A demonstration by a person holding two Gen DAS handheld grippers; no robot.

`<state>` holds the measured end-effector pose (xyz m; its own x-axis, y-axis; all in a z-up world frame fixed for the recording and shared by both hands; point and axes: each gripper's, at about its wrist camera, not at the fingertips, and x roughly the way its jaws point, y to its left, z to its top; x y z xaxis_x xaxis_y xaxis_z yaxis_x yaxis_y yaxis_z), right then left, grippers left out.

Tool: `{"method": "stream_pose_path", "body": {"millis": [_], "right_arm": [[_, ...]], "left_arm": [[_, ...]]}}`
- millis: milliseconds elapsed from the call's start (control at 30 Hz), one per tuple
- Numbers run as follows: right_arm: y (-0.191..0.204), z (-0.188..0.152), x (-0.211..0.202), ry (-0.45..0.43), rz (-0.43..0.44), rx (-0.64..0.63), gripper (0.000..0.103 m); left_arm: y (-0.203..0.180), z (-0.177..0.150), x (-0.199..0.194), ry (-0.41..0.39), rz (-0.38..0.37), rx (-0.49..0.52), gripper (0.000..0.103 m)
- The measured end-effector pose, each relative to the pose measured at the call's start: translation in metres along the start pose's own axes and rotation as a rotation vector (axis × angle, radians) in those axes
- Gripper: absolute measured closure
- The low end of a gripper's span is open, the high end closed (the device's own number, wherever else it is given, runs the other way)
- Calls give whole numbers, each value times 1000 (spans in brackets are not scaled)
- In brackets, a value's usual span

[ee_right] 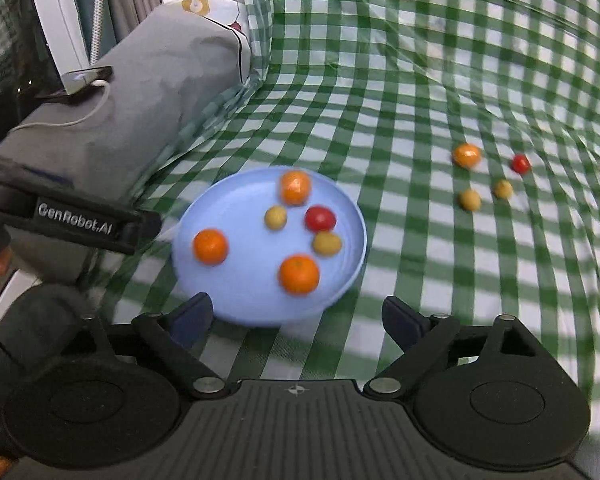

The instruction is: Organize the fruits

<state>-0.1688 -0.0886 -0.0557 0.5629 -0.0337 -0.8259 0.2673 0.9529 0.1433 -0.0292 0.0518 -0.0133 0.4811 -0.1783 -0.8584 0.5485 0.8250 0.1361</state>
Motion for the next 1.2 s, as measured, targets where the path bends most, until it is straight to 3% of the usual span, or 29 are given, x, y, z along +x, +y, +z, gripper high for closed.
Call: {"method": "stream_pose_path", "body": {"millis": [300,533,833,1200], "right_arm": [[21,-22,-67,-110,-24,-22,3],[27,-33,-100,-175,-42,-45,3],[36,-41,-120,-230,-49,-44,2],[32,-42,-125,-245,-51,-38,2]], "left_arm": [[-5,-40,-48,6,24,-17,0],[-8,-60,-79,-49,26,-21,0],[-15,-70,-102,-103,20,2,0],[-17,-72,-104,-104,20,5,0]]}}
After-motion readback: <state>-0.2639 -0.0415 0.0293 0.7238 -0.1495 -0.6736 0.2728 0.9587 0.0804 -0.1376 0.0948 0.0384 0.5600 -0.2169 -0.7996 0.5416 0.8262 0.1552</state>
